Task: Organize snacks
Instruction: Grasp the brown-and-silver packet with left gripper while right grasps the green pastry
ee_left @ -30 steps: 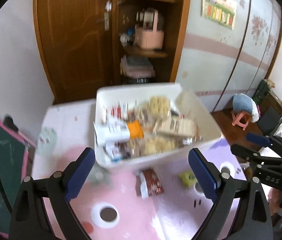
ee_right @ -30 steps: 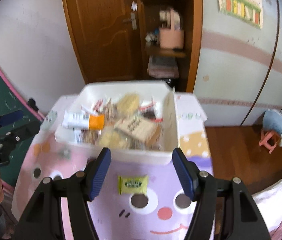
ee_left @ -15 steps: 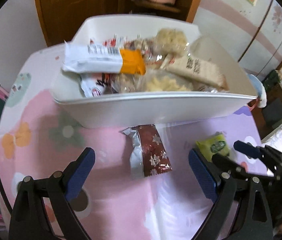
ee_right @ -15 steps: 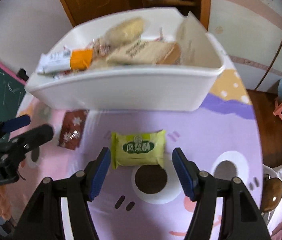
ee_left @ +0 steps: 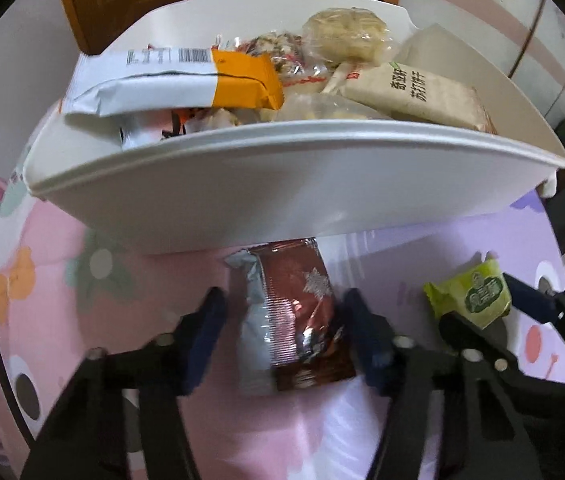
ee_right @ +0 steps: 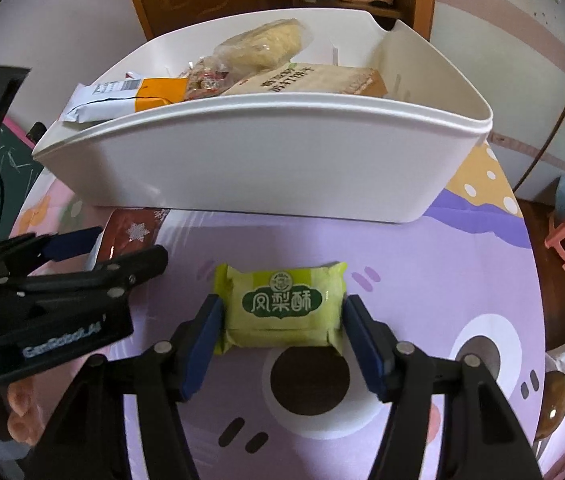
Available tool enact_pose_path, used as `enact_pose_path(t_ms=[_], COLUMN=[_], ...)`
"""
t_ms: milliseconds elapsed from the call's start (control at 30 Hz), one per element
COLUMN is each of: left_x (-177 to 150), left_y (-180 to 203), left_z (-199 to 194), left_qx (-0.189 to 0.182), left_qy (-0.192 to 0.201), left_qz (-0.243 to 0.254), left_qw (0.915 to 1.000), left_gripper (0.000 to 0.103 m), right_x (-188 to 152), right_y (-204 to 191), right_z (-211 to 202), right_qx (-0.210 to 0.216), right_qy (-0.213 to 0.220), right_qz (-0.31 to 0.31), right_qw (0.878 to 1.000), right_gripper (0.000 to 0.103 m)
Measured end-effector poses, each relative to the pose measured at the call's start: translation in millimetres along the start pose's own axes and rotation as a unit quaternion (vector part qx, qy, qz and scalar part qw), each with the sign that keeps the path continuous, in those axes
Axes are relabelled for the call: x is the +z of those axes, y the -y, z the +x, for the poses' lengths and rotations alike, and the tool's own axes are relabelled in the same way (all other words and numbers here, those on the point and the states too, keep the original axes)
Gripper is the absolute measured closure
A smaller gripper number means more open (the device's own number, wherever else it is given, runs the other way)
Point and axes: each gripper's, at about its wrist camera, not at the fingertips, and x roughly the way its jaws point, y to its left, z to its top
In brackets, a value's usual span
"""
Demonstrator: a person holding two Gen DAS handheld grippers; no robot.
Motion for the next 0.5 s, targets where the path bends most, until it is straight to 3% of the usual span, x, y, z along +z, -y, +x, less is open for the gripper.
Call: enact_pose_path(t_ms=[200,500], left_x=[-8,-24], left_y=[-1,-2], left_z=[-6,-40], left_qx=[-0.012,-0.036], left_qy=[0.011,0.023], left_qz=[0.007,0.025], left_qw=[0.9998,0.9988], left_gripper=[0.07,0.072], right_x=[-10,-24], right_y=[-7,-12], right_z=[-4,-19], right_qx=[0.0,0.012], right_qy=[0.011,0.0], right_qz=[-0.014,-0.014], right_qw=[1.0,1.0], right_gripper=[0.052,0.052])
